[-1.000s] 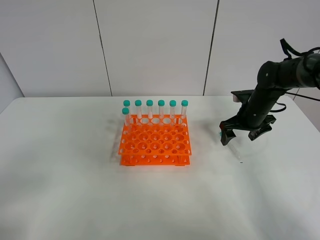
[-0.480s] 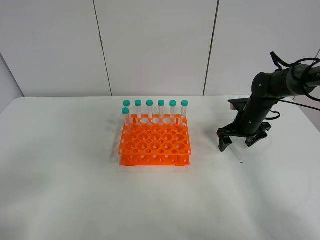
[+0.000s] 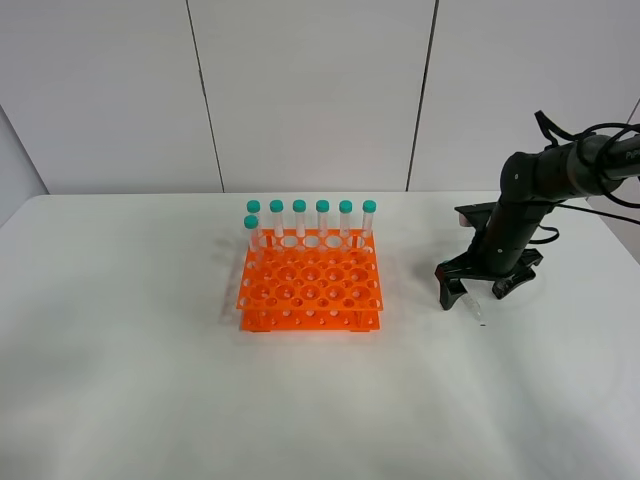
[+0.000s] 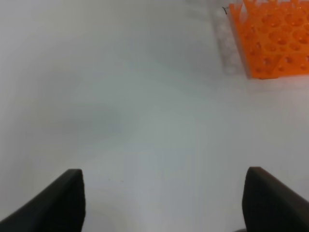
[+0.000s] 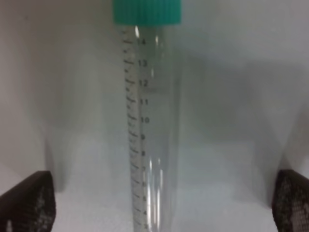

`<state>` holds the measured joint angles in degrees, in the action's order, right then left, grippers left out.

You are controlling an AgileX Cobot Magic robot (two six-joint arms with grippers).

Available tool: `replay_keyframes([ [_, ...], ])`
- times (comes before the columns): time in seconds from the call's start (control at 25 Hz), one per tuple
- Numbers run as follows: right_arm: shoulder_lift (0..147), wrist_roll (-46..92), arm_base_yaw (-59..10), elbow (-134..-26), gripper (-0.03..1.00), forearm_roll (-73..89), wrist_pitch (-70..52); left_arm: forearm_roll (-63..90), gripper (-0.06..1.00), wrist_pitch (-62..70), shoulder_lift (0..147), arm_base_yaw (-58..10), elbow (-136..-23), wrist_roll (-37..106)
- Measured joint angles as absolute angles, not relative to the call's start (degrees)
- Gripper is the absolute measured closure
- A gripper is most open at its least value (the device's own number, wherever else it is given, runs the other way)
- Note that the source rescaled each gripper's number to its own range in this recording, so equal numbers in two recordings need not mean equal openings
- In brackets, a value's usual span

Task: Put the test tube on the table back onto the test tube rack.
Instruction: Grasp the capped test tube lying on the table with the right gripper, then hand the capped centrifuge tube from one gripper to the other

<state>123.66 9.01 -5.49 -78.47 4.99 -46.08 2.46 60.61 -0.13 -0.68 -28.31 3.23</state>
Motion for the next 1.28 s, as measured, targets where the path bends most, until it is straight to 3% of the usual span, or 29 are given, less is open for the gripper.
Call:
replay_keyframes([
  [0.12, 123.73, 9.01, -5.49, -78.47, 0.0, 4.99, -46.08, 2.46, -0.06, 60.61, -0.13, -0.68, -28.31, 3.23],
  [0.2, 123.73, 9.01, -5.47, -78.47, 0.15, 4.99, -46.08, 2.46, -0.06, 60.61, -0.13, -0.68, -28.31, 3.23],
  [0.28, 123.73, 9.01, -5.47, -78.47, 0.41, 4.99, -46.27, 2.46, -0.06, 60.61, -0.13, -0.68, -28.31, 3.23],
  [0.4, 123.91, 9.26, -5.47, -78.47, 0.97, 4.99, -46.56, 2.46, -0.06, 60.61, -0.13, -0.68, -28.31, 3.23],
  [0.68, 121.22, 10.42, -5.47, -78.68, 0.96, 4.85, -47.43, 2.46, -0.06, 60.61, -0.13, -0.68, -28.31, 3.23],
  [1.0, 103.17, 11.68, -5.47, -78.46, 0.96, 4.25, -53.2, 2.46, -0.06, 60.61, -0.13, -0.68, -28.31, 3.23],
  [1.28, 84.41, 10.44, -5.47, -65.28, 0.96, 4.13, -54.67, 2.46, -0.06, 60.61, -0.13, -0.68, -28.31, 3.23],
])
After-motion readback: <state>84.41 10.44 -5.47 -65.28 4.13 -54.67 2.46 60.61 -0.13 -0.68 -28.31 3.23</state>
